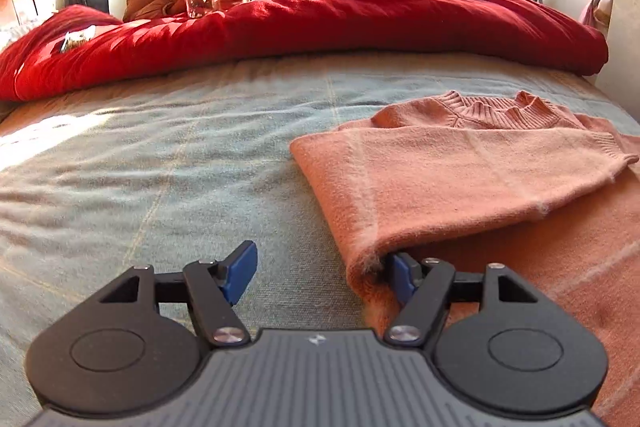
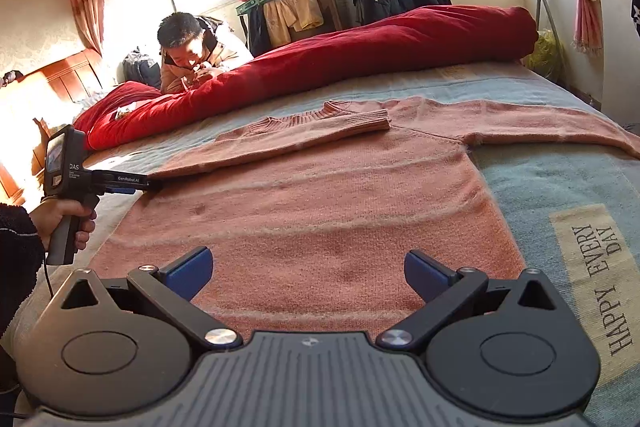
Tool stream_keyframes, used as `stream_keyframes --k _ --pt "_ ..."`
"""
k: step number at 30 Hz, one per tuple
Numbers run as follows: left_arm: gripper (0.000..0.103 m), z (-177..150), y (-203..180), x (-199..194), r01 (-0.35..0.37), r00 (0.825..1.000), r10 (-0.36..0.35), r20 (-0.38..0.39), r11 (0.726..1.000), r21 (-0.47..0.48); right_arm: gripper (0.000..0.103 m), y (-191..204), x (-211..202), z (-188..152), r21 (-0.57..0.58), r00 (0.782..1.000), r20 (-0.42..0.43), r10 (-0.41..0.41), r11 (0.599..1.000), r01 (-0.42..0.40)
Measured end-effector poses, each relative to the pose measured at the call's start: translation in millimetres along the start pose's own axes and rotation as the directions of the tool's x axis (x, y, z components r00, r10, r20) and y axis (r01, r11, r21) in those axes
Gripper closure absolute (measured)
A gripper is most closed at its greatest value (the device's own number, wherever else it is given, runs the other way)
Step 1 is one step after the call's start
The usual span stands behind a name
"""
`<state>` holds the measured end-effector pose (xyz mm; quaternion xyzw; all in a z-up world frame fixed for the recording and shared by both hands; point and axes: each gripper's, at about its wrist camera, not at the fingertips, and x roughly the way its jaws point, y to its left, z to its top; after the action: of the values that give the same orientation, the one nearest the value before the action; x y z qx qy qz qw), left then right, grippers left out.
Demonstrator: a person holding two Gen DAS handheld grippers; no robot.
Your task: Fold clothes
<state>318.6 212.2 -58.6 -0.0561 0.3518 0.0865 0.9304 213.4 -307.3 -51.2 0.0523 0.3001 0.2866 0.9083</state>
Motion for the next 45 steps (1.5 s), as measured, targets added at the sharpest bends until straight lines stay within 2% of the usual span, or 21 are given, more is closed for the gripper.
stream_keyframes --k 3,7,11,13,15,18,21,22,24,27,29,31,33,36,40,43,45 --pt "0.03 -0.9 9.9 -5.1 0.044 0.999 -0.045 -0.008 0.997 -0.064 0.0 4.7 1.7 0.2 -0.014 1.0 -0.011 0.01 1.0 -0.01" --pt "0.033 12.8 9.8 -28.0 0.112 0.994 -0.112 0.012 0.993 -0.039 0.0 10.0 4.5 2.1 -0.027 0.999 -0.015 0.028 0.999 -0.029" --pt "0.027 46.1 10.4 -37.0 0.239 0.969 -0.231 0.087 0.967 -0.094 0.0 16.2 15.7 3.9 -0.032 0.998 -0.03 0.056 0.998 -0.057" --pt "0.024 62.3 3.1 -24.7 0.29 0.955 -0.279 0.098 0.949 -0.124 0.0 19.7 23.2 4.5 -0.032 0.997 -0.046 0.069 0.997 -0.07" --pt "0.024 70.3 -6.0 -2.3 0.318 0.948 -0.31 0.074 0.932 -0.171 0.0 22.2 29.5 4.0 -0.034 0.995 -0.059 0.08 0.996 -0.082" --pt "0.025 60.7 -18.8 27.1 0.303 0.952 -0.306 0.014 0.934 -0.192 0.0 20.5 37.3 -0.3 -0.03 0.993 -0.086 0.084 0.996 -0.087" --pt "0.025 26.6 -24.0 34.4 0.295 0.954 -0.299 -0.011 0.946 -0.133 0.0 11.8 45.2 -8.3 -0.01 0.989 -0.121 0.084 0.996 -0.086" --pt "0.024 16.9 -24.1 31.4 0.301 0.954 -0.301 0.009 0.95 -0.083 0.0 7.9 48.5 -11.5 -0.001 0.988 -0.134 0.082 0.997 -0.082" --pt "0.024 11.3 -25.1 23.7 0.288 0.958 -0.288 0.011 0.958 -0.012 0.0 3.9 51.7 -15.1 0.004 0.987 -0.139 0.082 0.997 -0.083" --pt "0.025 23.9 -29.7 8.7 0.269 0.963 -0.269 0.002 0.963 -0.004 0.0 1.1 53.8 -18.4 0.002 0.988 -0.129 0.088 0.996 -0.088" --pt "0.025 30.5 -34.7 -0.3 0.309 0.95 -0.309 0.031 0.951 0.022 0.0 -0.4 55.2 -20.4 0.0 0.988 -0.123 0.091 0.996 -0.091" --pt "0.023 27.4 -42.4 1.7 0.341 0.94 -0.342 0.008 0.939 0.046 0.0 0.1 56.0 -21.4 -0.003 0.989 -0.118 0.089 0.996 -0.09" --pt "0.023 16.3 -48.2 13.9 0.326 0.945 -0.323 -0.056 0.944 0.058 0.0 0.5 55.4 -22.4 -0.013 0.989 -0.117 0.088 0.996 -0.09" --pt "0.023 4.9 -47.3 11.9 0.33 0.944 -0.329 -0.024 0.941 0.073 0.0 0.3 53.3 -23.4 -0.022 0.989 -0.116 0.09 0.995 -0.094" --pt "0.023 31.3 -37.7 8.3 0.352 0.935 -0.353 -0.033 0.935 -0.043 0.0 -3.6 51.8 -24.0 -0.014 0.988 -0.113 0.108 0.994 -0.11" --pt "0.023 58.0 -35.2 16.3 0.317 0.948 -0.317 0.011 0.947 -0.045 0.0 -4.1 53.1 -24.3 -0.012 0.988 -0.111 0.107 0.994 -0.11" --pt "0.023 69.1 -33.1 32.7 0.296 0.955 -0.296 0.011 0.952 -0.07 0.0 -3.3 53.7 -24.8 -0.016 0.989 -0.109 0.104 0.994 -0.107"
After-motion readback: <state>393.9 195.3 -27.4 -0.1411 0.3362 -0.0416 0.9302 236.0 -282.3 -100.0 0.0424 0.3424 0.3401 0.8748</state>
